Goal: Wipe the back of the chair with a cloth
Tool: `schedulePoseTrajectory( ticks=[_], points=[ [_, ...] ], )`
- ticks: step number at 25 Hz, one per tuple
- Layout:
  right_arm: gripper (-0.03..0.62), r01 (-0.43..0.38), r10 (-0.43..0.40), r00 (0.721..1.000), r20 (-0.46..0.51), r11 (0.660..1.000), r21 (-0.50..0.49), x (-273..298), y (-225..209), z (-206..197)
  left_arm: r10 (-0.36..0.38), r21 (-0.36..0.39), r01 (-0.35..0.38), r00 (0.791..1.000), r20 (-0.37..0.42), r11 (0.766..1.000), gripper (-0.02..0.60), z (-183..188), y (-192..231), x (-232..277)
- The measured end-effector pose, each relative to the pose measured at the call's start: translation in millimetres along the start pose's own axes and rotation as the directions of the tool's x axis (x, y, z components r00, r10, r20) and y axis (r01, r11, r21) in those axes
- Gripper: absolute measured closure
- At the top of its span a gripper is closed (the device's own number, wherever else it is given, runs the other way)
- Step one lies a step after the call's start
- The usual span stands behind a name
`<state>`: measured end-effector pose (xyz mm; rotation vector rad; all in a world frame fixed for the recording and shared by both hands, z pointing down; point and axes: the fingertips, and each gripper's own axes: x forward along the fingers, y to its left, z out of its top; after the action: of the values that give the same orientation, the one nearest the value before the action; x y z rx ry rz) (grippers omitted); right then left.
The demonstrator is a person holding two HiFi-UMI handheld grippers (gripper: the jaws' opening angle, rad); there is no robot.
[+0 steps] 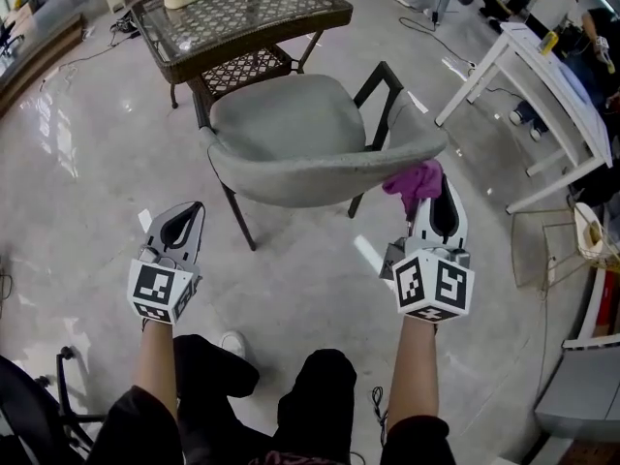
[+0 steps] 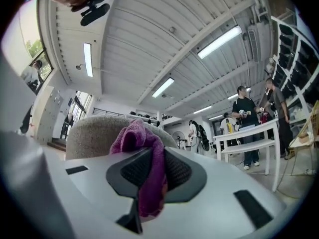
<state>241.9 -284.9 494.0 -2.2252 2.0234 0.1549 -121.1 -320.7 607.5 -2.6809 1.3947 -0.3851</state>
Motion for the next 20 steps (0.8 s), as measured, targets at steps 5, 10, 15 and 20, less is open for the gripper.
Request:
schedulePoseTrajectory(
  ticks=[5,10,15,20],
  points=[
    [0.519,-0.071,0.072,0.994,0.079,0.997,-0.011,-32,36,-3,0.033,0.0,-0.033,0.999,0.003,0.999,0.572,-28,8,-2],
    [0.519,-0.285,0.29,0.955,0.065,0.955,-0.079,-61,133,-28,0.052,0.024,-0.053,0.998,0.035,0.998,0.572,-30,5,-11],
    [0.519,-0.447,0.449,0.893,0.033,0.893,-0.051,-53,223,-45,0.087,0.027,-0.088,0.995,0.045,0.996,0.572,-36,6,-32],
    [0.519,-0.449,0.449,0.894,-0.02,0.894,0.001,-27,255,-57,0.119,0.024,-0.12,0.992,0.047,0.992,0.572,-48,14,-44]
  ],
)
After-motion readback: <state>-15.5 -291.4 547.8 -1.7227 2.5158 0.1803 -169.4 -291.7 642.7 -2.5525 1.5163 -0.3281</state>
